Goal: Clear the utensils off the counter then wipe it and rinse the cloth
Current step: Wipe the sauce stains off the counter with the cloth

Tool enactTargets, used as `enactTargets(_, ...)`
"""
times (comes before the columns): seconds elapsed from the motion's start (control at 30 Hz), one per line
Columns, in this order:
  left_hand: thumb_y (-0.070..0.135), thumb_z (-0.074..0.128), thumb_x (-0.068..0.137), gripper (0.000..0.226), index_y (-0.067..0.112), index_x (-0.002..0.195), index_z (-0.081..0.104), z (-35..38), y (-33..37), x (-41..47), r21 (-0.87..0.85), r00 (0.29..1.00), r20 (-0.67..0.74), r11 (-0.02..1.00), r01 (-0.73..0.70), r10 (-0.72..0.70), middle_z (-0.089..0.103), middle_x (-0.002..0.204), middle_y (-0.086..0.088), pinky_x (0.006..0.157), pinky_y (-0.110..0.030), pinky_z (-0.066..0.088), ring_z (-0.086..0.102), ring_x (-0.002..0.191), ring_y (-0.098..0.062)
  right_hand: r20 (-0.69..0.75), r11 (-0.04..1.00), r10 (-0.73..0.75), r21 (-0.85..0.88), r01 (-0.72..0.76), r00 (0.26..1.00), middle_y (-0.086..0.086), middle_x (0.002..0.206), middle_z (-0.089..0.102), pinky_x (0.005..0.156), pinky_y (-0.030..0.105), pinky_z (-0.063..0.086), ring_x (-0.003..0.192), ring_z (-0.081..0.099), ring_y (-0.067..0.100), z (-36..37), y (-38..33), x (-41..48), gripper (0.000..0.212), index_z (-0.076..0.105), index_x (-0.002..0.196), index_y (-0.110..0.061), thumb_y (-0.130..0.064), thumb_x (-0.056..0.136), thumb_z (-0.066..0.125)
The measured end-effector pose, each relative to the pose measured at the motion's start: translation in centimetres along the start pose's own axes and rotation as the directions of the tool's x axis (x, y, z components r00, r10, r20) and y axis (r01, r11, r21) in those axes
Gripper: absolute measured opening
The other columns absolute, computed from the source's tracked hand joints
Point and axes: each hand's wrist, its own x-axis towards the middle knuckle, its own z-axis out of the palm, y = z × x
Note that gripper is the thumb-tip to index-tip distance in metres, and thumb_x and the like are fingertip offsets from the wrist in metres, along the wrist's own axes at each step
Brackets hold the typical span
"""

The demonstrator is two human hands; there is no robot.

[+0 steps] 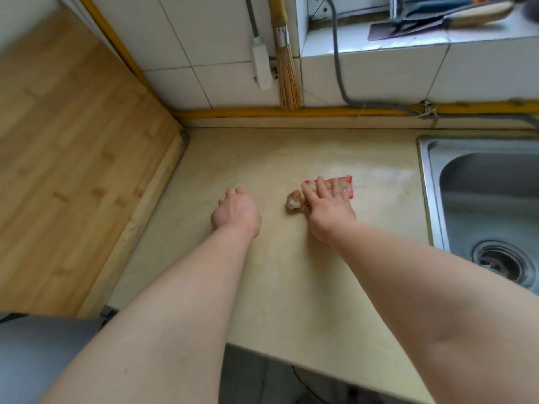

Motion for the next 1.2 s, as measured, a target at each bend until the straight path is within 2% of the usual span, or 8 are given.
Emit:
enactTargets(0.13,0.009,0.043,0.092,0.048,0.010,0.140,0.039,-0.2,-2.2,-1.8,0.005,1.000,0.002,1.000,-0.018,0.018,0.040,0.143,-0.009,0.096,-0.040,0.043,0.044,0.130,-0.028,0.066,0.998,-0.048,-0.025,0.050,0.997,0.005,0.162,-0.007,0.120,0.047,-0.004,0.148,-0.008,0.036,1.1,-1.9,-2.3,0.058,0.005,0.154,-0.033,-0.032,0.102,0.031)
enactTargets(0.3,0.009,0.044,0.091,0.048,0.011,0.139,0.040,-0.6,-2.7,-4.4,0.019,0.995,0.021,0.995,-0.095,0.094,0.043,0.142,-0.007,0.096,-0.039,0.044,0.046,0.129,-0.027,0.116,1.000,-0.010,-0.008,0.011,0.993,0.005,0.162,-0.006,0.120,0.046,-0.001,0.148,-0.007,0.036,1.6,-1.7,-6.2,0.058,0.004,0.154,-0.033,-0.032,0.102,0.030)
enactTargets(0.43,0.007,0.044,0.089,0.046,0.014,0.135,0.045,-0.7,-2.5,-6.8,0.041,0.986,0.019,0.986,-0.164,0.164,0.048,0.136,-0.006,0.091,-0.037,0.046,0.051,0.124,-0.026,0.101,0.999,0.033,0.024,-0.036,0.994,0.002,0.162,-0.007,0.120,0.045,0.001,0.148,-0.008,0.033,2.4,-1.2,-10.0,0.059,0.004,0.154,-0.034,-0.024,0.101,0.030)
enactTargets(0.63,0.005,0.041,0.089,0.041,0.010,0.128,0.054,-0.5,-0.8,-10.0,0.099,0.950,0.086,0.947,-0.307,0.299,0.056,0.132,-0.008,0.088,-0.034,0.047,0.055,0.121,-0.028,0.073,0.993,0.103,0.053,-0.107,0.992,0.002,0.162,-0.009,0.121,0.045,0.001,0.148,-0.010,0.031,4.0,0.4,-15.4,0.061,0.002,0.154,-0.034,-0.024,0.101,0.030)
enactTargets(0.73,0.005,0.038,0.090,0.044,0.011,0.132,0.050,0.9,0.0,-11.0,0.092,0.900,0.136,0.900,-0.427,0.413,0.050,0.138,-0.010,0.098,-0.038,0.043,0.047,0.128,-0.030,0.045,0.989,0.133,0.062,-0.136,0.990,0.002,0.162,-0.010,0.122,0.045,0.002,0.149,-0.011,0.029,4.8,1.2,-17.7,0.057,0.000,0.154,-0.033,-0.030,0.103,0.028)
enactTargets(0.87,0.008,0.033,0.093,0.051,0.016,0.144,0.034,2.6,0.9,-11.3,0.057,0.841,0.122,0.843,-0.536,0.527,0.031,0.149,-0.006,0.109,-0.044,0.035,0.028,0.140,-0.027,0.018,0.987,0.154,0.034,-0.154,0.988,0.004,0.162,-0.010,0.122,0.042,-0.002,0.149,-0.011,0.028,5.2,2.0,-19.0,0.057,-0.002,0.154,-0.031,-0.032,0.104,0.026)
enactTargets(1.03,0.005,0.035,0.090,0.053,0.017,0.142,0.032,2.9,0.8,-9.8,0.060,0.847,0.059,0.845,-0.532,0.529,0.031,0.148,-0.004,0.105,-0.042,0.038,0.027,0.139,-0.025,0.014,0.989,0.145,0.027,-0.146,0.989,0.003,0.161,-0.012,0.120,0.043,-0.005,0.148,-0.013,0.029,4.3,2.2,-17.9,0.057,-0.002,0.154,-0.032,-0.032,0.104,0.025)
enactTargets(1.2,0.002,0.035,0.089,0.048,0.015,0.134,0.040,2.3,1.1,-7.5,0.067,0.882,0.007,0.880,-0.471,0.471,0.037,0.141,-0.004,0.098,-0.041,0.040,0.034,0.134,-0.025,0.008,0.987,0.152,0.046,-0.153,0.988,0.003,0.162,-0.010,0.119,0.043,-0.004,0.148,-0.011,0.030,2.6,3.2,-13.9,0.056,0.001,0.154,-0.031,-0.028,0.104,0.026)
